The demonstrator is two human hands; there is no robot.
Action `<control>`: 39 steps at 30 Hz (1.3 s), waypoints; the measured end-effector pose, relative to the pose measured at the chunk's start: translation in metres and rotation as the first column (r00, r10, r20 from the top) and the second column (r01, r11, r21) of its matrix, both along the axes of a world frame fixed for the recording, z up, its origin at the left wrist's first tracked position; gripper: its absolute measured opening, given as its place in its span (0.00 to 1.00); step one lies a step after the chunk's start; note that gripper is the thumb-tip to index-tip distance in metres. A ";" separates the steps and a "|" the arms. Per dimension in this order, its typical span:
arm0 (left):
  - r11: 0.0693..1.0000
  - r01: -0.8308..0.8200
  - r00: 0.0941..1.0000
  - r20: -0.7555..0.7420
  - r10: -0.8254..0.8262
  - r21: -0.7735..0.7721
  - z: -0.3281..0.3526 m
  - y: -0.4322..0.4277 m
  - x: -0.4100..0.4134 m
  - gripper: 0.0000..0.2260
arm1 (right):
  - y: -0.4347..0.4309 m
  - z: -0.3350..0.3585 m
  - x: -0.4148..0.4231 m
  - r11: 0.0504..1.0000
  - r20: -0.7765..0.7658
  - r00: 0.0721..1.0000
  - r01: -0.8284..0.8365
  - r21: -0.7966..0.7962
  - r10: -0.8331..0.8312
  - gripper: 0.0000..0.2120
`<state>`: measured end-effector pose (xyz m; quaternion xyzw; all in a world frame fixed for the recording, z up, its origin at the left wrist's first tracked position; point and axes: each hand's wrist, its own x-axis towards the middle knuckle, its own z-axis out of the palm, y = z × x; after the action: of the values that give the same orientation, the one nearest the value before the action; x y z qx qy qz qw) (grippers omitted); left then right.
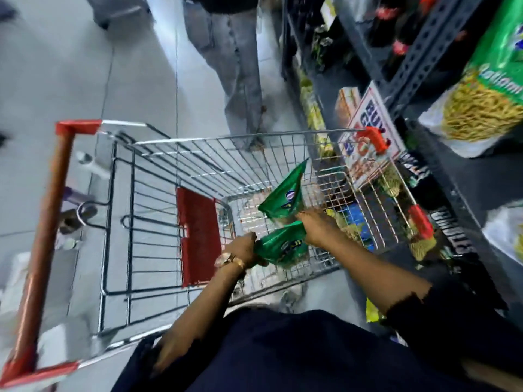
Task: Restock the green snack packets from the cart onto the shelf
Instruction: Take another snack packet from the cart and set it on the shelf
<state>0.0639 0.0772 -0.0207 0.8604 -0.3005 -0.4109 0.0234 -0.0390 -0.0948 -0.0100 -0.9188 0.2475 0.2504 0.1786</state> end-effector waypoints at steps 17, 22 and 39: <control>0.941 0.296 0.894 0.393 -0.215 -0.161 0.040 -0.048 -0.006 0.15 | -0.015 0.030 -0.054 0.859 0.236 0.827 0.505 0.085 -0.510 0.10; 0.869 0.416 0.844 0.470 -0.259 -0.267 0.118 -0.074 -0.016 0.15 | -0.017 0.079 -0.096 0.751 0.440 0.638 0.645 0.143 -0.632 0.10; 0.454 0.495 0.823 0.233 -0.518 -0.741 0.284 -0.160 -0.118 0.12 | 0.009 0.245 -0.273 0.531 0.795 0.116 0.800 0.280 -0.595 0.09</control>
<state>-0.0537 -0.0830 0.2635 0.6287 -0.6881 -0.2393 0.2719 -0.3119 -0.0855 0.2346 -0.6989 0.5604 -0.3562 0.2657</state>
